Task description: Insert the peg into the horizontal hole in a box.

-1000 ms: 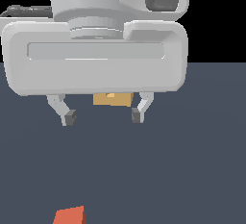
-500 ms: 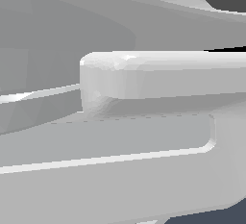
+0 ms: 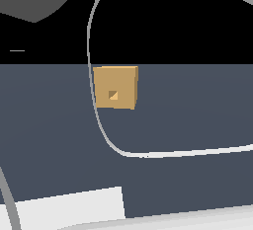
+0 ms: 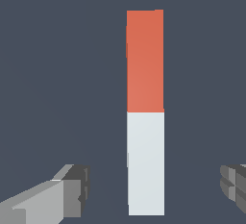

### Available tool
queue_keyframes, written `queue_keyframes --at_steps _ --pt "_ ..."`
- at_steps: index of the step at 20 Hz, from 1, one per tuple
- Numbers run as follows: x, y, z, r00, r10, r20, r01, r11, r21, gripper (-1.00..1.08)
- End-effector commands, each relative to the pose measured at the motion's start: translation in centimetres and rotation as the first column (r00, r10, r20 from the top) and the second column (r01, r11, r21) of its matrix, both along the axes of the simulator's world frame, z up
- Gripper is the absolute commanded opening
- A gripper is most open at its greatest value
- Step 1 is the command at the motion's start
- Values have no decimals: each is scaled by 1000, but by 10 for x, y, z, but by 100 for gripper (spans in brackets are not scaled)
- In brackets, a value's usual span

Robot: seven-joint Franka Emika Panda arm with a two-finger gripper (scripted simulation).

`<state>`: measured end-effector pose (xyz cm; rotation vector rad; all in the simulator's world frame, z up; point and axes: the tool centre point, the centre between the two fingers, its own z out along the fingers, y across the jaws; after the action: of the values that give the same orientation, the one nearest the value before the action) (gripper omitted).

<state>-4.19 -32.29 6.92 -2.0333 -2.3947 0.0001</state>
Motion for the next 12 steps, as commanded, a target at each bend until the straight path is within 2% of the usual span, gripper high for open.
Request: queue_keyframes --at_steps 1,12 --pt "1 -8 -2 1000 6 0 -6 1000 0 100" --pt "1 -13 -13 1000 7 0 -7 1000 0 100"
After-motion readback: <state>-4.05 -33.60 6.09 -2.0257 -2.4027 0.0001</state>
